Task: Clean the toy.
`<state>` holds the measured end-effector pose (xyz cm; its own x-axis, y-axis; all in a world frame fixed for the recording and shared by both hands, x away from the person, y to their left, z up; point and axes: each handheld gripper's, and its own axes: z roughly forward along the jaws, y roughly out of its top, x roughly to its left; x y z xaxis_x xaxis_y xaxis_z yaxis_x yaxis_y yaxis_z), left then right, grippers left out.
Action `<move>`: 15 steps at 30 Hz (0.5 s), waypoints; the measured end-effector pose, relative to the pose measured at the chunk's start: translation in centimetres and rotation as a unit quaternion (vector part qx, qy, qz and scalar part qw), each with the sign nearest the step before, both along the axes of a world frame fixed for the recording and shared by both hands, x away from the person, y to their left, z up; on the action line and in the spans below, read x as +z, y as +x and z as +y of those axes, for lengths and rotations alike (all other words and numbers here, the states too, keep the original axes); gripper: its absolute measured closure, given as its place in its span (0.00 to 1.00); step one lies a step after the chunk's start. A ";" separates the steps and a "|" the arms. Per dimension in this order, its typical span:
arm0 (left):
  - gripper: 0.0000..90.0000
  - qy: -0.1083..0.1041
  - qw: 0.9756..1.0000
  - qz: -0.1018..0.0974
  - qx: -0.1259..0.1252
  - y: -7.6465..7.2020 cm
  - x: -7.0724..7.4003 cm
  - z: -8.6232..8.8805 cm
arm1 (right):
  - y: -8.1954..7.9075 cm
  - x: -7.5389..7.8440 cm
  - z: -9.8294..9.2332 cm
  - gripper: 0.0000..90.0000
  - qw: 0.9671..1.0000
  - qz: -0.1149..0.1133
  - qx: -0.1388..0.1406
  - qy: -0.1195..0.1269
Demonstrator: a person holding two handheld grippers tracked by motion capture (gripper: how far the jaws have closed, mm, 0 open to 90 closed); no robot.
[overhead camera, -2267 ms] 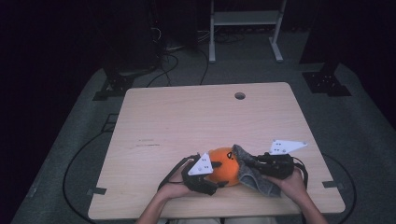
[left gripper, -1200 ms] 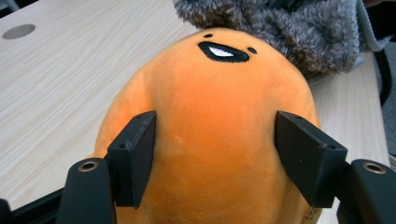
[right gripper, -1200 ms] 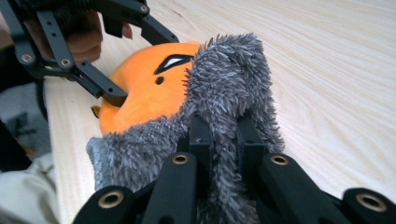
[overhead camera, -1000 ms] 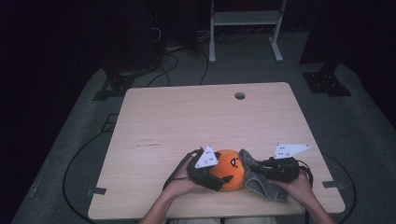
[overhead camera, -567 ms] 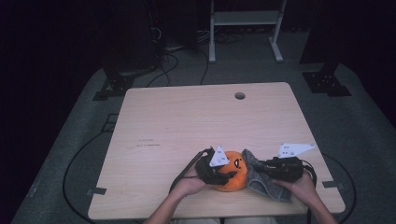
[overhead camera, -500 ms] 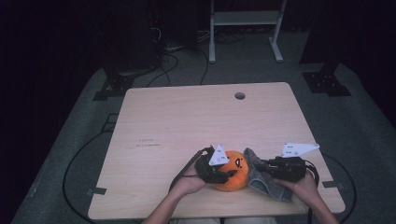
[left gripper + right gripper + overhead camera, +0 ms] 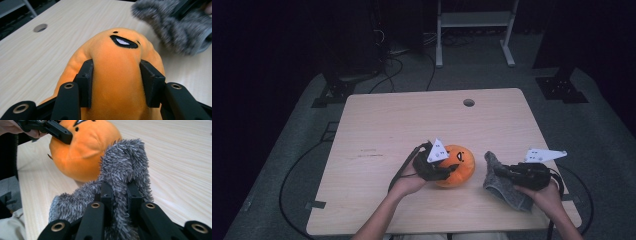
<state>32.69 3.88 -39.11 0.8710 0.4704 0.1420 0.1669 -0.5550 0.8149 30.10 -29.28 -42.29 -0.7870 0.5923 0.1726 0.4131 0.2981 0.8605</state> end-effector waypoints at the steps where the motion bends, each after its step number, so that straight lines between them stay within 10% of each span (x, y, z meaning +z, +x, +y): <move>1: 0.57 -0.005 1.000 0.001 0.005 0.1 0.0 0.1 | 0.0 0.0 -0.3 0.88 1.000 0.001 -0.004 0.000; 15: 0.56 0.002 1.000 -0.008 0.028 1.8 0.5 1.3 | 1.0 -1.3 -2.6 0.88 0.999 0.024 -0.042 -0.013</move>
<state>34.47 5.17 -38.62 0.8410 0.5173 0.1589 0.1837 -0.5491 0.8153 31.09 -31.83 -43.56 -0.7256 0.6609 0.1915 0.4776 0.2833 0.8317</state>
